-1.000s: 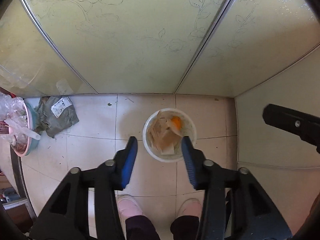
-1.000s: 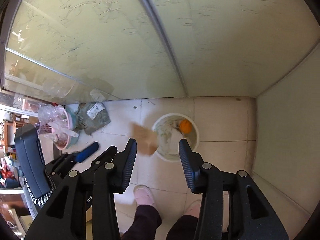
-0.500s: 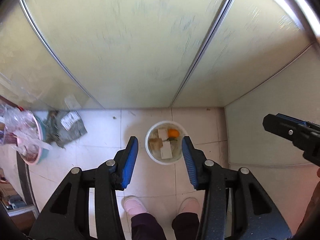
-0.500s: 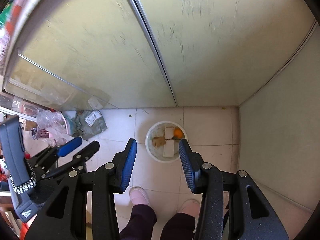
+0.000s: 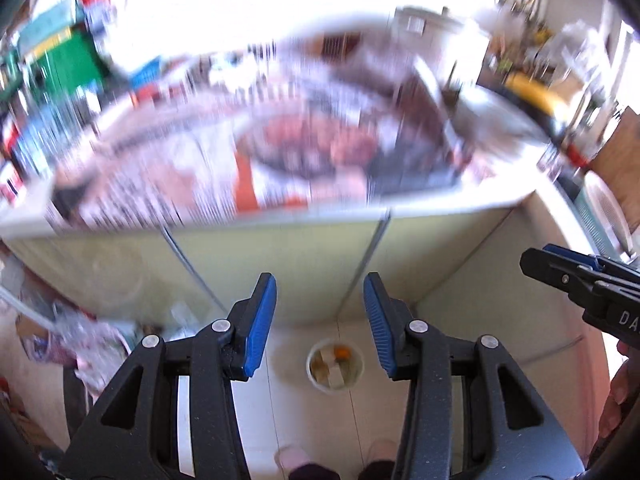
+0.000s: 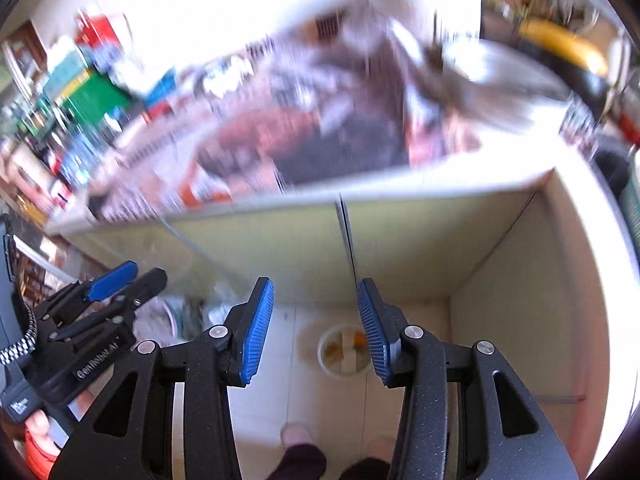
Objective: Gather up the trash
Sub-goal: 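Raise both tools back up toward the counter, then grasp the blue-white plastic tub with the left tool while the right tool grasps the white tissue, then lift the tub and tissue off the counter toward the bin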
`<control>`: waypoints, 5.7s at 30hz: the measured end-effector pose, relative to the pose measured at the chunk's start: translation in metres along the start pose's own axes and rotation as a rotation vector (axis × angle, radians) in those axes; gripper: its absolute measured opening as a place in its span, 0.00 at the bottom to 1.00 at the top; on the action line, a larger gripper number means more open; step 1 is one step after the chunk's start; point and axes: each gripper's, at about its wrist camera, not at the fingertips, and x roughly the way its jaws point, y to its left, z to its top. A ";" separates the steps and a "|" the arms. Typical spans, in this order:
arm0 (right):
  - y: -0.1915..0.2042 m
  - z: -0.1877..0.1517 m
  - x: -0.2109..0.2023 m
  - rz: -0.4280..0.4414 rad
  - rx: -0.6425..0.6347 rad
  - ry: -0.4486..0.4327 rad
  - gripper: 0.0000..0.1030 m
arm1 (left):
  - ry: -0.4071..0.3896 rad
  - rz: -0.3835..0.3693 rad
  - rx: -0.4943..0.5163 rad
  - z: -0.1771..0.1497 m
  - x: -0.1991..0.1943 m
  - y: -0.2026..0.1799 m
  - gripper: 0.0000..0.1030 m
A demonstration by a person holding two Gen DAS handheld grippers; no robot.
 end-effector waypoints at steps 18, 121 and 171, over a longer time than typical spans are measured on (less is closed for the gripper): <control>0.086 0.055 -0.144 -0.053 -0.016 -0.442 0.64 | -0.389 0.005 0.063 0.090 -0.185 0.033 0.96; 0.041 0.324 0.282 -0.050 0.072 0.038 0.09 | 0.098 0.061 -0.172 0.389 0.387 0.235 0.73; 0.027 0.159 -0.050 0.113 -0.112 -0.314 0.09 | -0.276 0.018 -0.036 0.180 -0.051 0.016 0.64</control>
